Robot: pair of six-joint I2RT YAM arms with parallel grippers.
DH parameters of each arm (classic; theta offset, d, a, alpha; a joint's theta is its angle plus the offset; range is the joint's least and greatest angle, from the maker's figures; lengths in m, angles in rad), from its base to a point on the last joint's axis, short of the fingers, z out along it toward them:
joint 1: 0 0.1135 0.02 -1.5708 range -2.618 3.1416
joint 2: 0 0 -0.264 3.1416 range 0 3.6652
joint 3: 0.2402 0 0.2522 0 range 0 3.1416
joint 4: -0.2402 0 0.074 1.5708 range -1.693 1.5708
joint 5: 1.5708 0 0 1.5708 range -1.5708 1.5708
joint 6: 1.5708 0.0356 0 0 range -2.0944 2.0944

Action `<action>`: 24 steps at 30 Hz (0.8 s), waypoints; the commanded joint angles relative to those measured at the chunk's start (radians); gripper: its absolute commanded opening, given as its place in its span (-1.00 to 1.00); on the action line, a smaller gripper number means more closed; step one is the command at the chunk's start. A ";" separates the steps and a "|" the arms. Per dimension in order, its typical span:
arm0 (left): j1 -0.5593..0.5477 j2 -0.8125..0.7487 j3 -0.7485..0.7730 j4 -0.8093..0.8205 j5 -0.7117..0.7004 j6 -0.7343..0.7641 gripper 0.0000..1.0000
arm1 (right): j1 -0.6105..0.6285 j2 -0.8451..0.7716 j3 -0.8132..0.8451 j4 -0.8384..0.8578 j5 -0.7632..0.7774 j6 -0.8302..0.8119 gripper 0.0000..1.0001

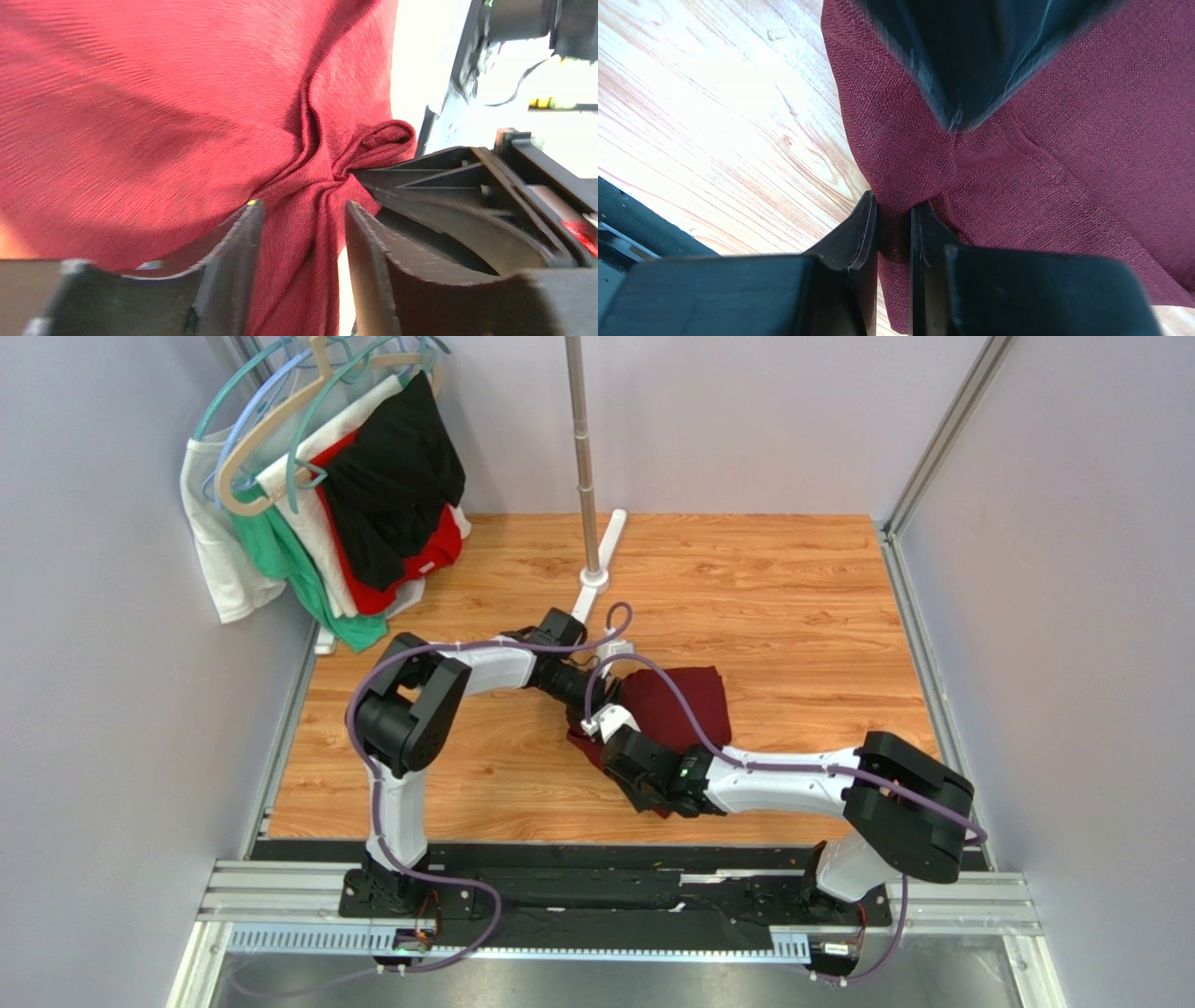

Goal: Fold the napkin, place the utensils inside, and roll it up
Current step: Roll the napkin at the center of the board.

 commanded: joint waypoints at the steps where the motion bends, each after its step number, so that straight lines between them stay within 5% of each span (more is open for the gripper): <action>1: 0.063 -0.075 -0.002 0.060 -0.201 -0.052 0.22 | 0.013 0.024 -0.075 -0.052 -0.053 0.109 -1.00; 14: 0.225 -0.343 -0.121 0.318 -0.329 -0.204 0.35 | 0.032 -0.008 -0.123 -0.012 -0.053 0.118 -1.00; 24: 0.289 -0.514 -0.586 0.953 0.031 -0.302 0.34 | 0.029 -0.017 -0.127 -0.002 -0.078 0.107 -1.00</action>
